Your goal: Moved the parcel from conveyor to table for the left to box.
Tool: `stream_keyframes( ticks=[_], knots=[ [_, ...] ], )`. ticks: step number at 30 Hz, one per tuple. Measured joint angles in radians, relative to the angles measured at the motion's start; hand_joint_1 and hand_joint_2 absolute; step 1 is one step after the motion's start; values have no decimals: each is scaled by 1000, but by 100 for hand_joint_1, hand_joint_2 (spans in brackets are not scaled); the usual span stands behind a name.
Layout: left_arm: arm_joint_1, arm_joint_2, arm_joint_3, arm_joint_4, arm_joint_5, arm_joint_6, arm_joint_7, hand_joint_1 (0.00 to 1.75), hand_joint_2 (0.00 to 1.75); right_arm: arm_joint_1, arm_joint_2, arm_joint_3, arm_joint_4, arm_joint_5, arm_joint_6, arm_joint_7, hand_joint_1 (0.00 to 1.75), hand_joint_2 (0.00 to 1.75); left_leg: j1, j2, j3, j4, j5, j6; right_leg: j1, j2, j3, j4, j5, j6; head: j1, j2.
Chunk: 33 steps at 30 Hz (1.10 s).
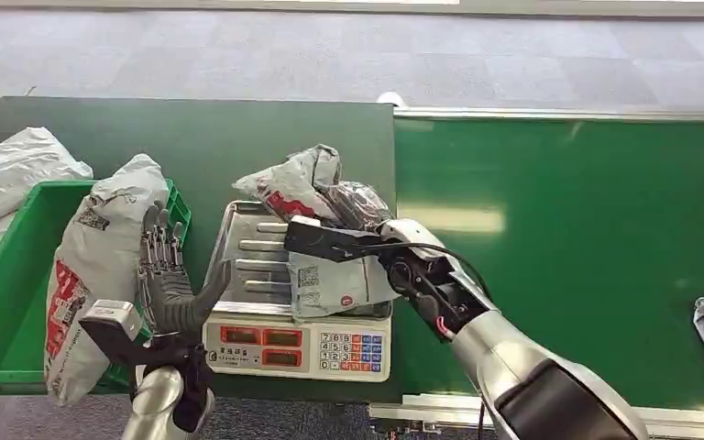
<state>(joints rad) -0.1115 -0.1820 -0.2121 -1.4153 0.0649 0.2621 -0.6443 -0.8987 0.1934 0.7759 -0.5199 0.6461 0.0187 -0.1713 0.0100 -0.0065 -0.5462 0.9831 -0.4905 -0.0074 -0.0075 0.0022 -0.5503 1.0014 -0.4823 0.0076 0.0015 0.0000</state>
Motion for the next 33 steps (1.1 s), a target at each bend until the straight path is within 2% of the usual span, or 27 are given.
stream_keyframes(
  ticks=[11,15,20,24,31,33],
  knots=[
    [0,0,-7,0,0,0,0,0,175,2,-8,-3,14,-38,18,-32,0,175,0,0,0,0,0,0,0,0,0,0,0,0,0,0],
    [0,0,-7,0,0,0,0,0,175,15,-15,-36,15,-141,29,-113,0,175,0,0,0,0,0,0,0,0,0,0,0,0,0,0],
    [-3,1,-5,0,0,0,0,0,175,80,-45,-161,1,-380,135,-286,0,175,0,-1,0,0,0,0,0,0,0,0,0,0,0,0],
    [1,2,0,-1,2,0,-7,0,175,150,-73,-279,-36,-525,172,-367,0,175,0,-1,0,0,0,0,0,0,0,0,0,0,0,0],
    [11,2,5,-2,-2,-25,-16,0,175,269,-132,-469,-232,-650,75,-391,0,175,0,-1,0,0,0,0,0,-1,0,0,0,0,0,0],
    [11,2,5,-2,-4,-30,-17,0,175,303,-142,-524,-293,-679,12,-381,0,175,0,-1,0,0,0,0,0,0,0,0,0,0,0,0]
  ],
)
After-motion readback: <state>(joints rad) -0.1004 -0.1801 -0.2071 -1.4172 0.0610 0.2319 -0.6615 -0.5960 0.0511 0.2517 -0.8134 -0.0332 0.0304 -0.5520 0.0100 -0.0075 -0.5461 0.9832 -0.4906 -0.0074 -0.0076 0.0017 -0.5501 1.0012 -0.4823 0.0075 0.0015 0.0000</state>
